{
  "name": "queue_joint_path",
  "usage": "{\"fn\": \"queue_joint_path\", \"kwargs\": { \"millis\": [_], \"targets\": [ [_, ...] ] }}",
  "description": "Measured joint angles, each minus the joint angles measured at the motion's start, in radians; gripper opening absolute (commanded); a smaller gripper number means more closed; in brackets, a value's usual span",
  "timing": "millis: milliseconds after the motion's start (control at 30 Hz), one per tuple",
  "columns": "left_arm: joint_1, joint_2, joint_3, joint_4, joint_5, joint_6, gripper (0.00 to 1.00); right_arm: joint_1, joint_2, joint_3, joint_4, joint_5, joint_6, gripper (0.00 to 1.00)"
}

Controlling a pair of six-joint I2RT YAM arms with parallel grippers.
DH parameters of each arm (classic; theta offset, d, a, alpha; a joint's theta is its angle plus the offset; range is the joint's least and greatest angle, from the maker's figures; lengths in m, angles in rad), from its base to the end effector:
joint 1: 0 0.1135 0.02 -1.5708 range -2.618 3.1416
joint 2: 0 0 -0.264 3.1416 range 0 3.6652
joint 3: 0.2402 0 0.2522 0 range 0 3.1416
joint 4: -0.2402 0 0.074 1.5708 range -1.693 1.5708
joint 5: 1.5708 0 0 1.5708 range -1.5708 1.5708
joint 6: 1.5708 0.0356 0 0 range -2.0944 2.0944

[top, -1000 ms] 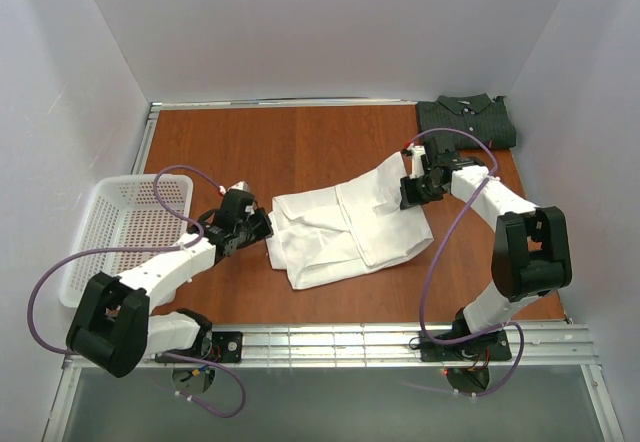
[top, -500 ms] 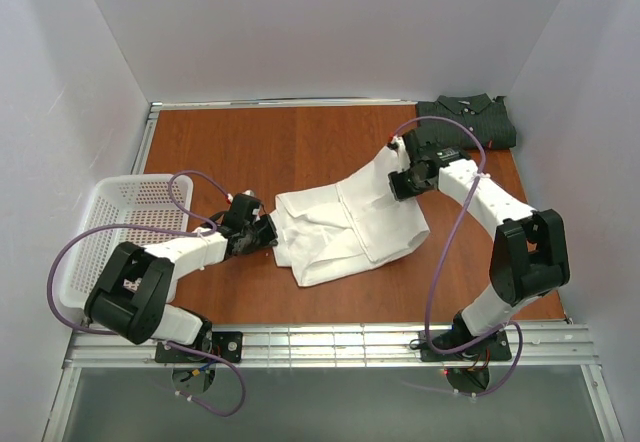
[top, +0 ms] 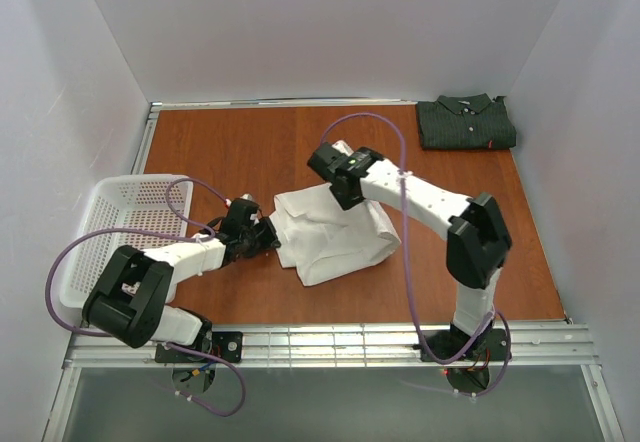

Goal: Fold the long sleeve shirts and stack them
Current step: Fold the shirt

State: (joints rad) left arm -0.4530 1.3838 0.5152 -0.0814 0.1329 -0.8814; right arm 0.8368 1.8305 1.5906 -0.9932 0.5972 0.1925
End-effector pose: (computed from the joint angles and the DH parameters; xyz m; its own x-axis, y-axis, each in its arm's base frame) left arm 0.2124 -0.1086 0.1357 -0.8534 -0.4352 -0.2868 -0.2443 0.8201 -0.5174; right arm 0.2656 0.2645 0.2711 -0.7139 -0.5552 -0.4267 -0.3592 0.8135 -0.4574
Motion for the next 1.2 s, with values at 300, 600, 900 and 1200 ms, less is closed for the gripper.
{"fn": "queue_joint_path", "kwargs": {
  "millis": [300,600,900,1200],
  "targets": [
    [0.000,-0.041,-0.079,0.087,0.036,-0.071,0.00,0.176,0.258,0.261,-0.150,0.039,0.095,0.01],
    [0.000,-0.047,-0.129,0.171,0.070,-0.127,0.00,0.244,0.319,0.357,-0.179,-0.008,0.127,0.07],
    [0.000,-0.063,-0.146,0.174,0.083,-0.142,0.00,0.245,0.348,0.320,-0.077,-0.090,0.154,0.27],
    [0.000,-0.069,-0.152,0.175,0.089,-0.152,0.00,0.245,0.342,0.249,0.051,-0.183,0.171,0.41]
  ]
}}
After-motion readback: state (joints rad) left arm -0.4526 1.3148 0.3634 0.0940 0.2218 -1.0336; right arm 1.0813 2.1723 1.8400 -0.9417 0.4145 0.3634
